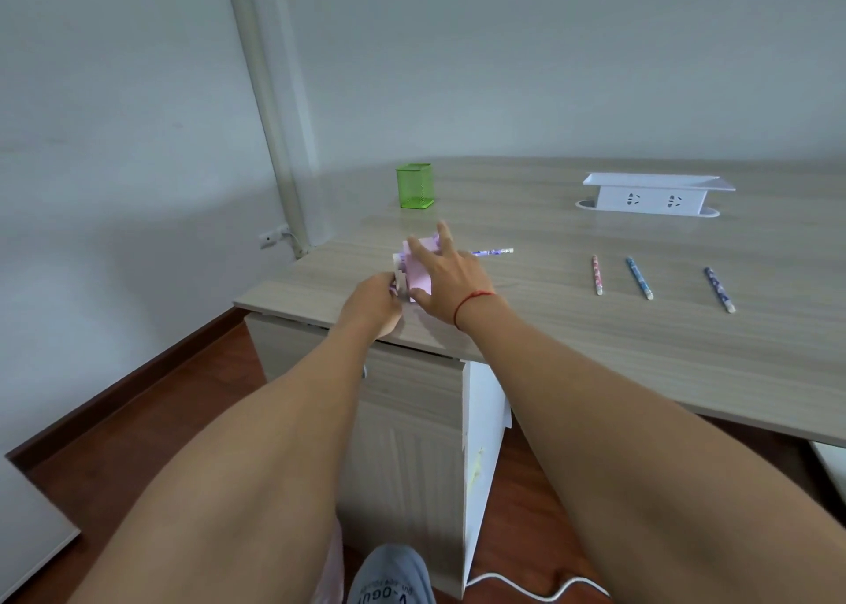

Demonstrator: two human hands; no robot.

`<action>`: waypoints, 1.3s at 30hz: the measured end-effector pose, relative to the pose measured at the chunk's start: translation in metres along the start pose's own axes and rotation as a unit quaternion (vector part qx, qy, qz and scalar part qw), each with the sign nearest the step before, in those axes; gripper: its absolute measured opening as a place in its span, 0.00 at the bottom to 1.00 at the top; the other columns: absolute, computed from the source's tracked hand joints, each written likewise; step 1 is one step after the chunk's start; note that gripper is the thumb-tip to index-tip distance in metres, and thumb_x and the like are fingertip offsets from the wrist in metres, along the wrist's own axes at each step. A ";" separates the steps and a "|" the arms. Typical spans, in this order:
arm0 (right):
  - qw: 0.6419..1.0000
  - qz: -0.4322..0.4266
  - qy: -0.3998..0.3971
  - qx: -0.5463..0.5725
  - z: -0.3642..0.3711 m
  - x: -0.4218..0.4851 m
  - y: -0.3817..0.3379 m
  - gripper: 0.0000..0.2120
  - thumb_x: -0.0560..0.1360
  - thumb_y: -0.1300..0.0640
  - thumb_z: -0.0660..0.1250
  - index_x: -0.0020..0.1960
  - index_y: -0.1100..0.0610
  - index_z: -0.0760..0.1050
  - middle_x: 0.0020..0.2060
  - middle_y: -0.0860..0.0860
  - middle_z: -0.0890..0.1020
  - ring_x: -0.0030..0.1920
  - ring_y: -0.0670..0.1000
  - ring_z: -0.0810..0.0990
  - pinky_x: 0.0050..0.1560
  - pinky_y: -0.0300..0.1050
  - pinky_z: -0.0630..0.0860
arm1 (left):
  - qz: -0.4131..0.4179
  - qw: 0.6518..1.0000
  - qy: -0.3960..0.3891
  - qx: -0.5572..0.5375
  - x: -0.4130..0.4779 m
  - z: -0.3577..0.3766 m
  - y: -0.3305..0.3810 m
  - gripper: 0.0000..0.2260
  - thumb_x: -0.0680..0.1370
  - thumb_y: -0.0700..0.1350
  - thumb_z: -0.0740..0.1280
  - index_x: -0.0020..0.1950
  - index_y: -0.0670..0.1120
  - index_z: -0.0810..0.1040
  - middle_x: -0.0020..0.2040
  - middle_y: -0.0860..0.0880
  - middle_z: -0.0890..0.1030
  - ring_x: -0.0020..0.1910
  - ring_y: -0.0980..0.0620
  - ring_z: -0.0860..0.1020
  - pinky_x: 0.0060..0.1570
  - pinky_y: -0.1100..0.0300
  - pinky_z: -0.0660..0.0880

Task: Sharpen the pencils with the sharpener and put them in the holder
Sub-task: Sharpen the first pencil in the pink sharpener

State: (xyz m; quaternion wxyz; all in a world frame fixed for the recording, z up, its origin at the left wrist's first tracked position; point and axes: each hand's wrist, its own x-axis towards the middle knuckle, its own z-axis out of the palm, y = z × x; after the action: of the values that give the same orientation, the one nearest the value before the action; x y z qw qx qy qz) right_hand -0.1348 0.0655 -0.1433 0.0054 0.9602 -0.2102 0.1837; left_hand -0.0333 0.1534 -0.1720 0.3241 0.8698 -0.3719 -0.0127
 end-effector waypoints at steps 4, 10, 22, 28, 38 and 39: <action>0.999 0.006 0.022 -0.033 0.001 0.007 0.000 0.31 0.77 0.51 0.63 0.77 0.49 0.54 0.77 0.59 0.50 0.60 0.63 0.76 0.59 0.52 0.71 | 0.006 0.996 0.011 0.090 0.010 0.003 -0.008 0.12 0.80 0.41 0.54 0.48 0.44 0.76 0.53 0.42 0.80 0.54 0.40 0.76 0.49 0.53 0.70; 0.997 0.021 0.069 -0.027 0.031 0.024 0.000 0.28 0.75 0.57 0.66 0.73 0.54 0.62 0.77 0.59 0.53 0.68 0.68 0.64 0.68 0.60 0.62 | 0.032 0.990 -0.003 0.134 0.031 0.003 -0.020 0.13 0.80 0.43 0.54 0.49 0.49 0.78 0.53 0.45 0.81 0.54 0.42 0.76 0.54 0.51 0.70; 0.989 0.017 0.143 -0.030 0.041 0.034 0.001 0.21 0.73 0.62 0.56 0.64 0.61 0.73 0.63 0.56 0.76 0.48 0.66 0.79 0.58 0.62 0.69 | 0.119 0.976 -0.033 0.177 0.057 -0.003 -0.029 0.13 0.81 0.45 0.56 0.56 0.47 0.79 0.55 0.40 0.81 0.55 0.39 0.77 0.51 0.52 0.72; 0.981 0.035 0.184 -0.052 0.046 0.040 0.000 0.17 0.65 0.59 0.72 0.53 0.60 0.79 0.50 0.54 0.82 0.34 0.62 0.81 0.52 0.60 0.76 | 0.242 0.922 0.033 0.302 0.070 -0.005 -0.039 0.16 0.80 0.48 0.54 0.53 0.46 0.80 0.48 0.42 0.84 0.48 0.39 0.81 0.45 0.52 0.70; 0.964 0.005 0.259 -0.065 0.053 0.051 0.010 0.23 0.50 0.62 0.78 0.45 0.56 0.81 0.40 0.49 0.83 0.21 0.54 0.64 0.32 0.42 0.73 | 0.263 0.899 0.062 0.346 0.089 -0.010 -0.028 0.13 0.77 0.44 0.52 0.46 0.49 0.77 0.49 0.46 0.81 0.49 0.43 0.79 0.60 0.52 0.62; 0.964 0.002 0.260 -0.062 0.054 0.050 0.010 0.22 0.51 0.62 0.78 0.45 0.56 0.82 0.41 0.49 0.83 0.21 0.54 0.67 0.34 0.43 0.74 | 0.256 0.904 0.061 0.336 0.090 -0.011 -0.026 0.12 0.77 0.42 0.54 0.46 0.48 0.77 0.48 0.45 0.80 0.49 0.43 0.79 0.59 0.52 0.63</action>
State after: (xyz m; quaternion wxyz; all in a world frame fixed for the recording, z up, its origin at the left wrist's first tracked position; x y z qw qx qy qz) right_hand -0.0774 0.0313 -0.1764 0.1190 0.8768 -0.2141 0.4138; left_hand 0.0510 0.1143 -0.1588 0.0268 0.8010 -0.5433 0.2499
